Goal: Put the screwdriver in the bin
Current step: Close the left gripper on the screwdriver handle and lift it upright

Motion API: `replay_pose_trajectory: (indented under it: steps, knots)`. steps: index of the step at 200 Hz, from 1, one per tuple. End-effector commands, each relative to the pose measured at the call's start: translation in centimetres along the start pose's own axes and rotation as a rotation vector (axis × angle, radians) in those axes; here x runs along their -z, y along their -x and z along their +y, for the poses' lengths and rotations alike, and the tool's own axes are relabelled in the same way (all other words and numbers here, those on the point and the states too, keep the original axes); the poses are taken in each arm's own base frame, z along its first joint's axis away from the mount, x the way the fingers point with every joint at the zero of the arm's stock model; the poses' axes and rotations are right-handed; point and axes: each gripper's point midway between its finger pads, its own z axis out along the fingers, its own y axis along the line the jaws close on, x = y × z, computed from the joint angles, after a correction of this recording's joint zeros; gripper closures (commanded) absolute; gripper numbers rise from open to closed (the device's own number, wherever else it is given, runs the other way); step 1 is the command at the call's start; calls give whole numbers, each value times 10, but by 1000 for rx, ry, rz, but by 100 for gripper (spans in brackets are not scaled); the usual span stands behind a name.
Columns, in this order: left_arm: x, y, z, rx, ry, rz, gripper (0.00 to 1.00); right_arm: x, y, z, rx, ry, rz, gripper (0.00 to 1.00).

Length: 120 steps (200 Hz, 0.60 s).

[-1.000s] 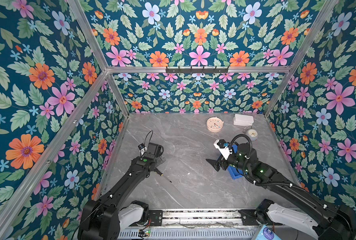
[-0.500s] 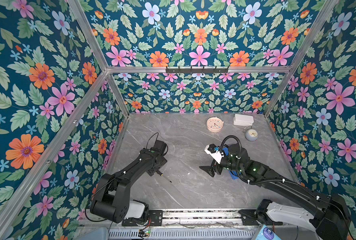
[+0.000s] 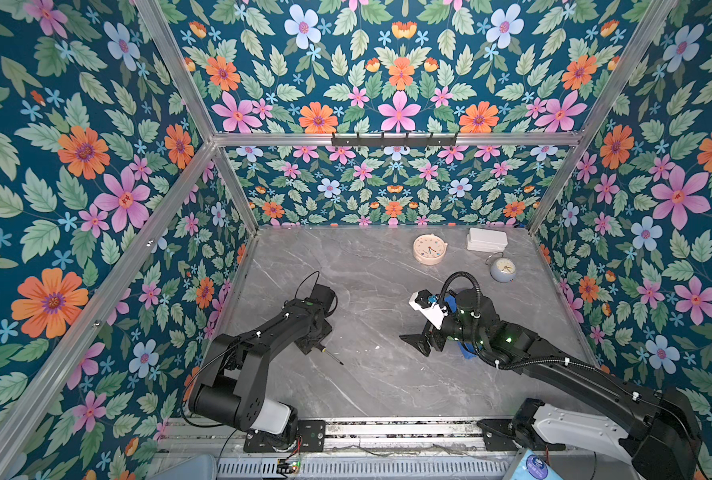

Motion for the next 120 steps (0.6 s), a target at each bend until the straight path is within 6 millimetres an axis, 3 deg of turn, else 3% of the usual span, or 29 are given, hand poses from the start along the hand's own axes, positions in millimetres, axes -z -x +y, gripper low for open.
replay_pose_trajectory:
  steps: [1, 45, 120]
  knots:
    - [-4, -2, 3, 8, 15, 4, 44, -2, 0, 7, 9, 35, 0, 1]
    - [-11, -7, 8, 20, 28, 21, 51, -4, -1, 13, 17, 56, 6, 1]
    - [-13, -10, 10, 41, 12, 23, 84, -3, -4, 24, 29, 110, 22, 1]
